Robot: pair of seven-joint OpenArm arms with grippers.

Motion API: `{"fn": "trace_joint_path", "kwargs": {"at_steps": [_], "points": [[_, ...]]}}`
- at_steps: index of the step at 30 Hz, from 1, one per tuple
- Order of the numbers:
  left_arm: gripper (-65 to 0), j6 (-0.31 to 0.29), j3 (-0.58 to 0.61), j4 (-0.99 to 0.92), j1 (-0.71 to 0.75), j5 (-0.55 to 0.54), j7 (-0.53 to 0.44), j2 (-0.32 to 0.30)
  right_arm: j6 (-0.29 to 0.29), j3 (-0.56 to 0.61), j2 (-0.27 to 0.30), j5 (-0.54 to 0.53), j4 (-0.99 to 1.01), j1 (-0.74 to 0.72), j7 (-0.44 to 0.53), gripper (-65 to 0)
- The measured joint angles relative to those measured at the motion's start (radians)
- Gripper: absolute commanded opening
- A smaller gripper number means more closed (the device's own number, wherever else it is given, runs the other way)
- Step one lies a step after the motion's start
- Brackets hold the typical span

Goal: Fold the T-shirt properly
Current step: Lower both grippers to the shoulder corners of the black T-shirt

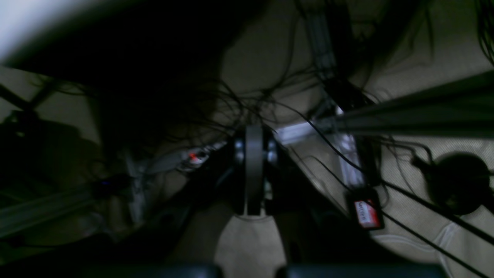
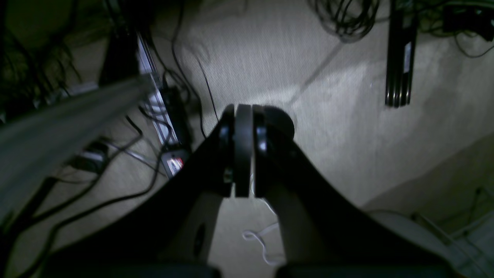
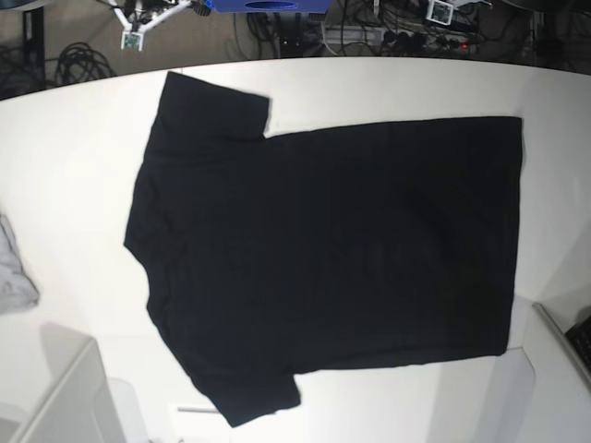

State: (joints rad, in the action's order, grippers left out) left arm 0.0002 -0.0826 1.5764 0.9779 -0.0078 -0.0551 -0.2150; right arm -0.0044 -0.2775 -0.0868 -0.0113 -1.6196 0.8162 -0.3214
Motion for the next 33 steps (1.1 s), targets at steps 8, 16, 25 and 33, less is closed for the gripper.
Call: {"fn": "trace_joint_path", "kwargs": {"at_steps": [8, 16, 25, 33], "points": [[-65.0, 0.000, -0.126, 0.205, 0.059, 0.000, 0.003, 0.003, -0.004, -0.004, -0.013, 0.000, -0.207, 0.012, -0.003, -65.0], [-65.0, 0.000, -0.154, 0.276, 0.044, 0.000, 0.000, 0.005, 0.000, -0.004, -0.013, -0.105, -0.299, -0.054, 0.000, -65.0], [-65.0, -0.032, -0.251, 0.278, 0.005, -0.430, 0.014, -0.034, -0.007, -0.004, 0.056, -0.442, -0.301, -0.085, -0.002, -48.0], [-33.2, -0.117, -0.356, 0.273, 0.003, -0.523, 0.015, -0.038, -0.007, -0.002, 0.148, -0.767, -0.298, -0.107, -0.001, -23.0]]}}
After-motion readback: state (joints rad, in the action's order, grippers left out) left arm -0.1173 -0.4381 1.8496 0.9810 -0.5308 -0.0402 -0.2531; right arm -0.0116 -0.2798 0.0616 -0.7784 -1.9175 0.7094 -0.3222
